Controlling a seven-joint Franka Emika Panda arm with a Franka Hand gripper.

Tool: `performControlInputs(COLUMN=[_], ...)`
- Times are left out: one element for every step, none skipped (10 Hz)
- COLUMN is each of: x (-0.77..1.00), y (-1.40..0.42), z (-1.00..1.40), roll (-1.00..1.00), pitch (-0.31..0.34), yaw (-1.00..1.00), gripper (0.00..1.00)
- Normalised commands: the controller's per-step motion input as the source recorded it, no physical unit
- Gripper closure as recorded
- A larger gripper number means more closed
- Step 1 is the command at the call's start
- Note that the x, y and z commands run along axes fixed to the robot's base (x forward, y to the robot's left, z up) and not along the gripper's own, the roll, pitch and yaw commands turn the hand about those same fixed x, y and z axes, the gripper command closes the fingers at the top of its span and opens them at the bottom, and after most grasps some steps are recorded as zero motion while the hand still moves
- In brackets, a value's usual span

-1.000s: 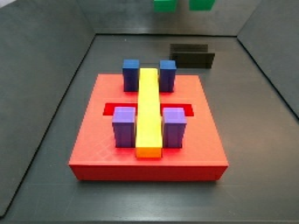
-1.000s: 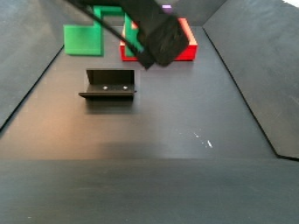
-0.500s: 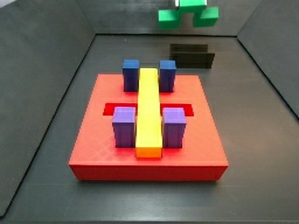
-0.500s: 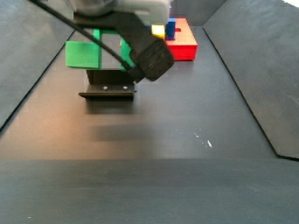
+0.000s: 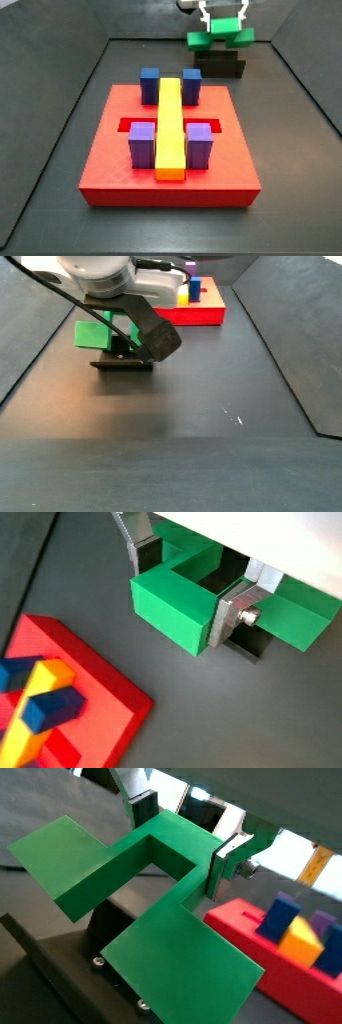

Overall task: Pick up the green object. Move up. Place the green object on the fixture. Regrasp the green object. Move to above the board. Insert the green object.
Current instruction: Place the green object on the fixture.

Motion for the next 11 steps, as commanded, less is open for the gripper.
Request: performControlInputs(x=[0.19, 0.15, 0.13, 0.07, 0.05, 0.03, 0.01, 0.0, 0.0, 0.0, 0.0], y=[-0.23, -0.17, -0.11, -0.07, -0.01, 0.0, 0.0, 0.0, 0.0, 0.0, 0.0], z=[-0.24, -0.19, -0.16, -0.18, -0.23, -0.2, -0.12, -0.12, -0.21, -0.26, -0.27], roll=[0.52, 0.37, 0.24, 0.07, -0.09, -0.19, -0.02, 0.0, 0.03, 0.14, 0.24], pitch=[0.149, 0.143, 0.08, 0.0, -0.091, -0.154, -0.046, 0.0, 0.0, 0.0, 0.0], yaw=[0.0, 0.0, 0.0, 0.0, 0.0, 0.0, 0.0, 0.0, 0.0, 0.0, 0.0], gripper=[1.0, 1.0, 1.0, 1.0, 1.0, 1.0, 1.0, 1.0, 1.0, 1.0, 1.0])
